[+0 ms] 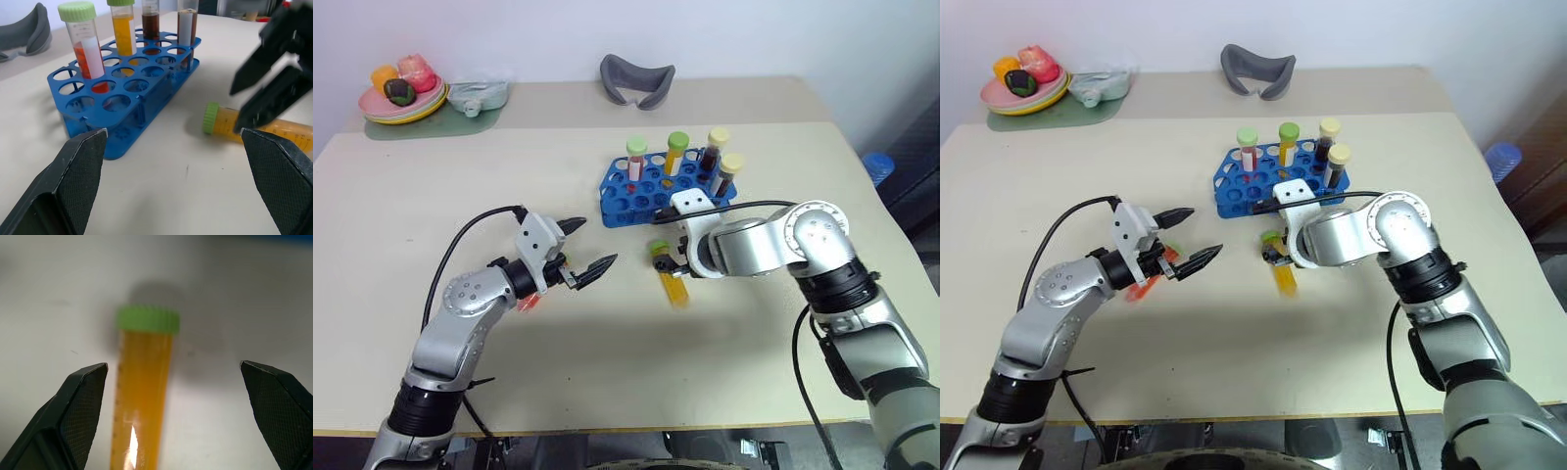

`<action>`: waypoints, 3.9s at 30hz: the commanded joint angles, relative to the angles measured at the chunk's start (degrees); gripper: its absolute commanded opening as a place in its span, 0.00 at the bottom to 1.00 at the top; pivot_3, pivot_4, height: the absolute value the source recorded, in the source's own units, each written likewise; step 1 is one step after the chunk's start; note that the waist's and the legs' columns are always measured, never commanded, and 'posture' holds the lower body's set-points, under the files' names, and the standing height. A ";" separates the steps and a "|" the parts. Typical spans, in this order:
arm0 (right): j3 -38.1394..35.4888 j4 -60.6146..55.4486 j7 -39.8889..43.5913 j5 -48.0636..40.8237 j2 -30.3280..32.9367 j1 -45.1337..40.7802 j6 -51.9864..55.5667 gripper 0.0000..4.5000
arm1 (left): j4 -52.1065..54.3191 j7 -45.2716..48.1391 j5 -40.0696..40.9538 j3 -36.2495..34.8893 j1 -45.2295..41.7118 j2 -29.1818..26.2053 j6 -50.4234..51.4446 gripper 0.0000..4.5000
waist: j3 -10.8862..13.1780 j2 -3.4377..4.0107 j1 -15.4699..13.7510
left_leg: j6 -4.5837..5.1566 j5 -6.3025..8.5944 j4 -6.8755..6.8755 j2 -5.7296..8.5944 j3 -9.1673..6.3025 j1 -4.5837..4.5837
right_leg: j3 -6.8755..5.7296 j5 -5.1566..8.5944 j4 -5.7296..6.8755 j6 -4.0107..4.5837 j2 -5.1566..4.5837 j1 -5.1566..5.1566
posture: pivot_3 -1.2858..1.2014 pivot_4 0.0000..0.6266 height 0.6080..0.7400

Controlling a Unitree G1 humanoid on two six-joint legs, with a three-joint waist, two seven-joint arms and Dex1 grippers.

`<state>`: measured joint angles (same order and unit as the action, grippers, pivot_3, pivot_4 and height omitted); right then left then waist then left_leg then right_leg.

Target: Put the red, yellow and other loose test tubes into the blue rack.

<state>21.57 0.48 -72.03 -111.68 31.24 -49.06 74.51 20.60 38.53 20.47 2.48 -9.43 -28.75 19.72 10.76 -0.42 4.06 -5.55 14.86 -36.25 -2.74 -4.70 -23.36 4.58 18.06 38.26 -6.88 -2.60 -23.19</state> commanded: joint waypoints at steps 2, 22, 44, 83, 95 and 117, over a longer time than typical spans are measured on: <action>-0.24 1.10 -4.34 -1.32 -1.88 -1.50 -0.56 0.98 | 2.26 -0.45 -0.28 -1.55 1.50 -0.17 -1.62 1.00 | 0.00 0.01 -0.07 | 0.00 0.00 0.00 0.00 -0.01 0.00 | 0.00 0.00 0.04 0.00 0.01 -0.02 | 0.52 0.24 1.00; -2.53 5.87 -5.96 -1.32 -5.30 -4.14 1.32 0.26 | -3.82 4.01 -1.69 -2.11 7.30 -0.14 -12.30 1.00 | 0.00 0.03 -0.02 | 0.01 0.00 0.02 -0.01 -0.01 0.00 | 0.00 0.00 0.04 0.01 0.03 -0.05 | 0.52 0.24 1.00; -5.90 -7.65 58.80 81.93 -8.09 10.08 -57.77 0.26 | -2.55 3.36 -0.01 -2.23 3.08 0.87 -8.11 1.00 | 0.00 0.04 -0.11 | 0.01 0.00 0.09 -0.02 0.01 -0.05 | -0.01 0.00 -0.05 0.00 0.03 -0.14 | 0.52 0.24 1.00; -19.18 13.57 73.46 104.84 -28.47 14.19 -78.66 0.44 | 6.46 -0.45 3.26 -2.21 1.95 0.78 1.88 1.00 | 0.00 0.05 -0.03 | -0.12 -0.07 0.06 -0.02 0.02 0.08 | 0.02 -0.01 0.10 0.01 0.01 -0.05 | 0.52 0.24 1.00; -21.17 -2.98 77.27 104.82 -23.80 14.28 -72.82 0.99 | 8.16 -5.44 4.62 -5.29 -1.16 -1.37 11.46 1.00 | 0.01 0.06 -0.12 | -0.12 -0.08 0.06 -0.01 0.01 0.06 | 0.01 -0.01 0.12 0.01 0.01 -0.05 | 0.52 0.24 1.00; -13.93 -35.36 121.64 80.28 7.87 27.82 -43.90 0.99 | 1.51 -13.94 16.11 16.04 -35.29 -22.96 72.78 1.00 | 0.08 -0.06 -0.14 | -0.09 -0.06 0.00 0.02 -0.10 0.08 | -0.03 0.01 0.07 -0.01 0.05 0.05 | 0.52 0.24 1.00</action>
<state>8.04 -32.66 49.40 -30.61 38.92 -21.12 30.50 22.57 24.74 36.24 17.96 -43.22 -51.12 92.04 10.83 -0.48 3.93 -5.65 14.79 -36.26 -2.73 -4.80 -23.28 4.55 18.07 38.33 -6.89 -2.55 -23.14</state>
